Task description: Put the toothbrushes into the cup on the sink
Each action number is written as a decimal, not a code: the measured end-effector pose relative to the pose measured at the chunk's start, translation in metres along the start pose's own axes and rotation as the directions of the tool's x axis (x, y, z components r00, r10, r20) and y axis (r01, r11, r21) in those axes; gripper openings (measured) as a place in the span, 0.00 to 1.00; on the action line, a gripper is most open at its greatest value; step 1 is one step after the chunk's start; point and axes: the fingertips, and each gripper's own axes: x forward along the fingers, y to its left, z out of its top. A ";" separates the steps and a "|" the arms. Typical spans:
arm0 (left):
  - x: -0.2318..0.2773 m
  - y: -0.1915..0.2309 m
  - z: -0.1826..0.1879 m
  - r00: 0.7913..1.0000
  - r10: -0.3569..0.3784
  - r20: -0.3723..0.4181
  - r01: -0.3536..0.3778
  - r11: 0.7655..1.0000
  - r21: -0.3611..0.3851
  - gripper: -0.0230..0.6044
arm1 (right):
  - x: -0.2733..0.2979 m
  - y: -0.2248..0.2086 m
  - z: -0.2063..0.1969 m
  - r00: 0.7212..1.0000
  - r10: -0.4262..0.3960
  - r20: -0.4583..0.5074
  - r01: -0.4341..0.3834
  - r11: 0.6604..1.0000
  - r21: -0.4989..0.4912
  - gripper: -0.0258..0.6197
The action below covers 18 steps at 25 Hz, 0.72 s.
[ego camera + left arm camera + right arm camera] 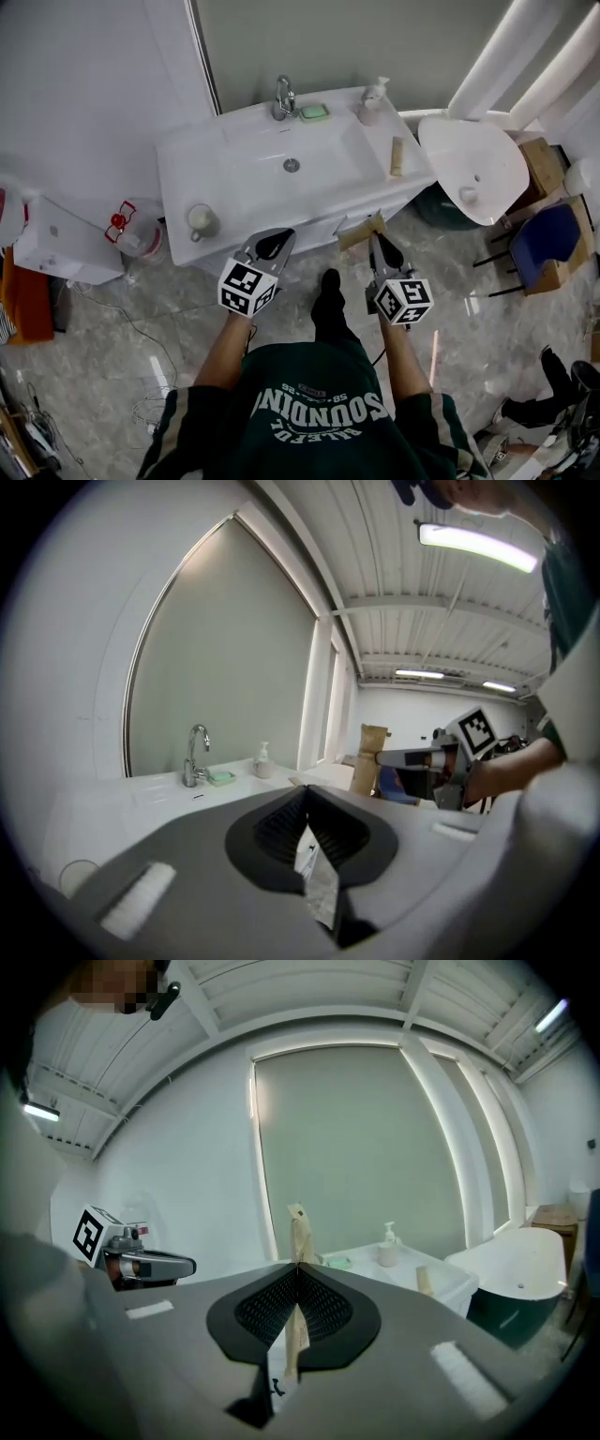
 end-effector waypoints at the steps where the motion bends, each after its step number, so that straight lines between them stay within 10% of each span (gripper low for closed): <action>1: 0.013 0.008 0.004 1.000 0.019 -0.001 -0.019 1.000 -0.011 0.12 | 0.016 -0.010 0.006 1.000 0.021 -0.004 -0.021 1.000 -0.003 0.05; 18: 0.176 0.098 0.079 0.963 0.270 -0.022 -0.271 0.962 -0.046 0.12 | 0.218 -0.119 0.087 0.943 0.330 -0.036 -0.331 0.941 -0.062 0.05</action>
